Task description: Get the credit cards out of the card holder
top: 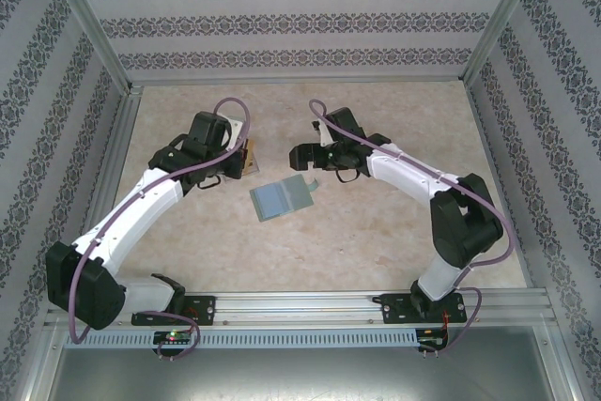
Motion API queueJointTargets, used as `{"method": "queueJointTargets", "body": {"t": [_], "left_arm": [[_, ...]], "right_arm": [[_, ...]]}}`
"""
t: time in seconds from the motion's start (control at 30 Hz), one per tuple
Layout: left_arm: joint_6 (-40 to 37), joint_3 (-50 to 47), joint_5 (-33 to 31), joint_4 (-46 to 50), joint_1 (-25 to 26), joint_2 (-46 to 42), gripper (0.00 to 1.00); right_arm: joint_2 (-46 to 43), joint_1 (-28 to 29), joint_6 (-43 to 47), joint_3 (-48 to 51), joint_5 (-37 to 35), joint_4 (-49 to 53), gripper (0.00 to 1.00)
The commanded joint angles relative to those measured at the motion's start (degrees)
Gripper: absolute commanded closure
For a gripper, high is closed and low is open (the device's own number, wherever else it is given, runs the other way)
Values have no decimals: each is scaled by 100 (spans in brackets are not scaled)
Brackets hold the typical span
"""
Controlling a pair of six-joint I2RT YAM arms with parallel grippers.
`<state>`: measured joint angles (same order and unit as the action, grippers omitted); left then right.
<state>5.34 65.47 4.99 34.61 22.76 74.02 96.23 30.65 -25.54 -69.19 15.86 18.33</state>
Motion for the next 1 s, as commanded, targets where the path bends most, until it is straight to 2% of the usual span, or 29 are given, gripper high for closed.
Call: {"method": "queueJointTargets", "body": {"t": [0.0, 0.17, 0.4, 0.67, 0.97], "left_arm": [[-1920, 294, -832, 484, -42, 172, 100], [-3208, 594, -1228, 561, -48, 637, 100], [-4120, 672, -1316, 355, -52, 1120, 100], [-4652, 422, -1764, -277, -53, 1510, 100], [-4641, 448, -1565, -263, -46, 1907, 100]], "right_arm": [[-326, -49, -61, 158, -140, -26, 2], [-504, -86, -100, 295, -171, -49, 2], [-569, -129, -100, 352, -139, -21, 2], [-519, -192, -105, 427, -57, -49, 2], [-404, -245, -83, 386, 32, -65, 2]]}}
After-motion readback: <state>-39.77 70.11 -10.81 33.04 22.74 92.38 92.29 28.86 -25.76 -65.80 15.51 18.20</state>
